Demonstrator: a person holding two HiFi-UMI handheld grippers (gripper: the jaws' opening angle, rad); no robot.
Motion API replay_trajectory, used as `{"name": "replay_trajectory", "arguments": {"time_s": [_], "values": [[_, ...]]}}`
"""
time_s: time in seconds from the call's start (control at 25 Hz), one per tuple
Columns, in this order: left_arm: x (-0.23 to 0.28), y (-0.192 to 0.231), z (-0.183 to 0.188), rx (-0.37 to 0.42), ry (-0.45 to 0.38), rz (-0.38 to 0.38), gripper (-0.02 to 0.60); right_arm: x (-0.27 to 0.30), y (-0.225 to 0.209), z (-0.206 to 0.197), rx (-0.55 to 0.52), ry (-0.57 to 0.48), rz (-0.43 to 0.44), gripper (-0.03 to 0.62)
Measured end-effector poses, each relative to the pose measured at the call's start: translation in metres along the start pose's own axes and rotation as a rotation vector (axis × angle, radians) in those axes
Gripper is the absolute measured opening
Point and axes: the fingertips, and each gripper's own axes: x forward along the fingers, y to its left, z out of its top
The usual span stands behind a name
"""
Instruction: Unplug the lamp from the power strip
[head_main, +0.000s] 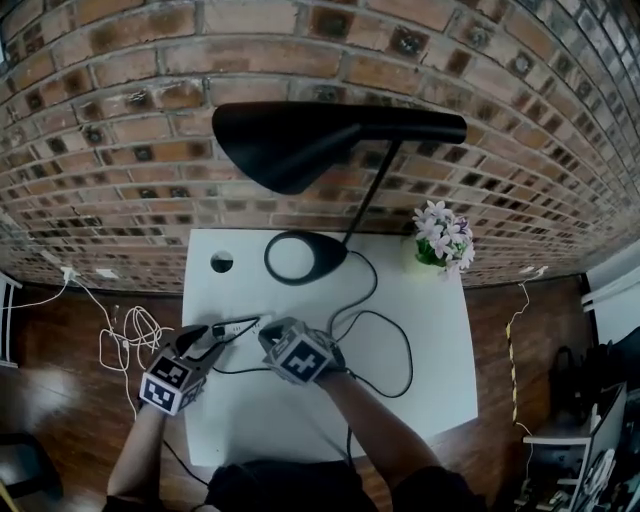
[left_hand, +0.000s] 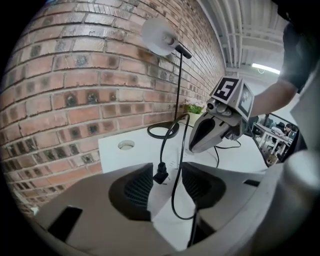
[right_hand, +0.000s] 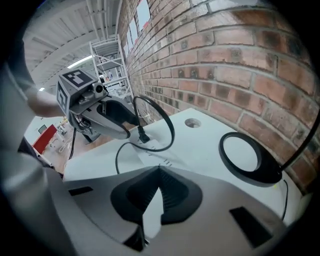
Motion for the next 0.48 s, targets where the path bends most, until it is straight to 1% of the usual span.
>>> {"name": "replay_trajectory", "arguments": {"time_s": [0.08, 0.2, 0.24, 0.32, 0.4, 0.48], "values": [[0.006, -0.001, 0.003, 0.014, 0.008, 0.000, 0.189, 0.006, -0.003, -0.004, -0.007, 0.008, -0.011, -0.011], [0.015, -0.001, 0.005, 0.047, 0.028, -0.007, 0.189, 0.010, -0.004, -0.001, -0.017, -0.014, -0.010, -0.011], [0.017, -0.001, 0.004, 0.048, 0.034, -0.015, 0.172, 0.011, -0.005, 0.002, -0.016, -0.023, -0.012, -0.011], [0.021, -0.002, 0.003, 0.047, 0.046, -0.027, 0.166, 0.012, -0.008, 0.006, -0.005, -0.034, -0.017, -0.011], [0.023, -0.001, 0.003, 0.050, 0.048, -0.027, 0.129, 0.015, -0.008, 0.007, 0.020, -0.032, -0.004, -0.011], [0.025, 0.003, -0.002, 0.046, 0.042, -0.021, 0.083, 0.016, -0.006, 0.010, 0.023, -0.042, 0.011, -0.011]]}}
